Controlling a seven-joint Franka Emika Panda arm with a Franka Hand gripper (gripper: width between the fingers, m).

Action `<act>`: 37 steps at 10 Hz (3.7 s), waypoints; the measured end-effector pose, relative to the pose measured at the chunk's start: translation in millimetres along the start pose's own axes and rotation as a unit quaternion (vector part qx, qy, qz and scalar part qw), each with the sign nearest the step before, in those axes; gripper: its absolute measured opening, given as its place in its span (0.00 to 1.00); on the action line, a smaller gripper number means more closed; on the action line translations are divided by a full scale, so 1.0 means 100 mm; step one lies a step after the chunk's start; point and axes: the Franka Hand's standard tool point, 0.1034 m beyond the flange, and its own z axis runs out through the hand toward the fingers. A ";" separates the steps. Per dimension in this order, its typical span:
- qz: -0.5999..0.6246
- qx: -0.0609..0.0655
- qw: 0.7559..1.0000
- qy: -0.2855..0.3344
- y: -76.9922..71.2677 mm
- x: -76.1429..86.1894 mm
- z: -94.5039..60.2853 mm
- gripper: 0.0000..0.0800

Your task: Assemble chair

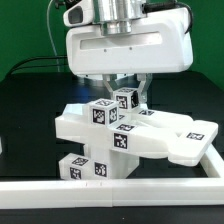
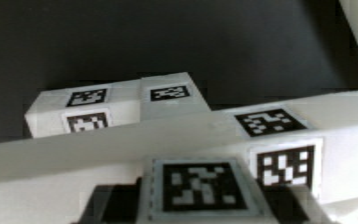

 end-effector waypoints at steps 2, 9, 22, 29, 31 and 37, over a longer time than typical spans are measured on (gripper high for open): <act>0.134 0.011 0.991 -0.007 -0.01 -0.01 0.00 0.34; 0.262 0.019 0.965 -0.022 -0.07 -0.10 0.05 0.77; -0.480 -0.039 0.876 -0.031 -0.06 0.00 -0.06 0.81; -0.268 -0.029 0.963 -0.020 -0.04 0.03 -0.05 0.35; -0.132 -0.020 0.991 -0.004 -0.03 0.08 -0.06 0.35; 0.078 0.005 0.997 -0.008 -0.08 0.09 -0.07 0.35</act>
Offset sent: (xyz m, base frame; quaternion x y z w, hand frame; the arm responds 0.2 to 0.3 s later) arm -0.0038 0.0049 -0.0106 -0.0140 0.0011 0.2979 0.9545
